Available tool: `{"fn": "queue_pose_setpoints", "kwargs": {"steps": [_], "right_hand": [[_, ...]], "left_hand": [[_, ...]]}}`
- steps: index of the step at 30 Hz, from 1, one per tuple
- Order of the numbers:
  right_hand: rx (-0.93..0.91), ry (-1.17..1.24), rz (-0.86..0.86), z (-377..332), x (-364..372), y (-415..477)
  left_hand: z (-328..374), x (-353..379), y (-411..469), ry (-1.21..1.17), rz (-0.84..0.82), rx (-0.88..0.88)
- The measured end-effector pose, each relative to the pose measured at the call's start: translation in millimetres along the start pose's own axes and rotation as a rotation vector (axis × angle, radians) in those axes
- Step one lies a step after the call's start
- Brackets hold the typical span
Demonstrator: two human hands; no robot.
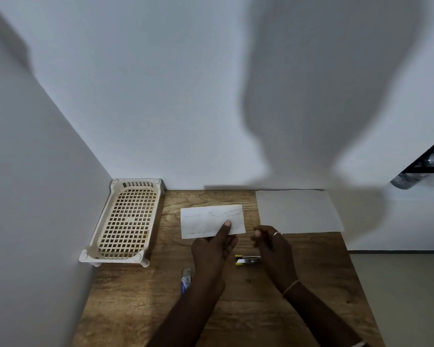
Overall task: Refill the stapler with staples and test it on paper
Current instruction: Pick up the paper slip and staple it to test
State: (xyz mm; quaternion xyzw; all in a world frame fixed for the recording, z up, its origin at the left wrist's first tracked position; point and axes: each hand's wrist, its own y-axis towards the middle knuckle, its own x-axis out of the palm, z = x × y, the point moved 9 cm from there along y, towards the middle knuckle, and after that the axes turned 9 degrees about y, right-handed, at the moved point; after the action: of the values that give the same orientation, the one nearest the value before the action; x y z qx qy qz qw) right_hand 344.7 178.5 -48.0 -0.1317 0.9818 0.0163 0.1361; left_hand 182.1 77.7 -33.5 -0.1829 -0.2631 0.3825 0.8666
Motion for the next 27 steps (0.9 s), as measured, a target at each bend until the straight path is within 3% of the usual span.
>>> {"fn": "queue_pose_setpoints", "kwargs": {"steps": [3,10,14,20,27], "right_hand": [[0.146,0.326,-0.072,-34,10,2],[0.195,0.537,-0.055,-60,11,2],[0.182,0.525,-0.020,-59,5,9],[0.185,0.501,0.009,-42,10,23],[0.223,0.222,0.080,5,26,46]], "left_hand": [[-1,6,-1,-0.030,-0.038,-0.016],[5,11,-3,-0.025,-0.090,-0.020],[11,-9,-1,-0.034,-0.001,0.045],[33,-45,12,0.090,0.128,0.303],[31,-61,63,0.385,0.190,0.308]]}}
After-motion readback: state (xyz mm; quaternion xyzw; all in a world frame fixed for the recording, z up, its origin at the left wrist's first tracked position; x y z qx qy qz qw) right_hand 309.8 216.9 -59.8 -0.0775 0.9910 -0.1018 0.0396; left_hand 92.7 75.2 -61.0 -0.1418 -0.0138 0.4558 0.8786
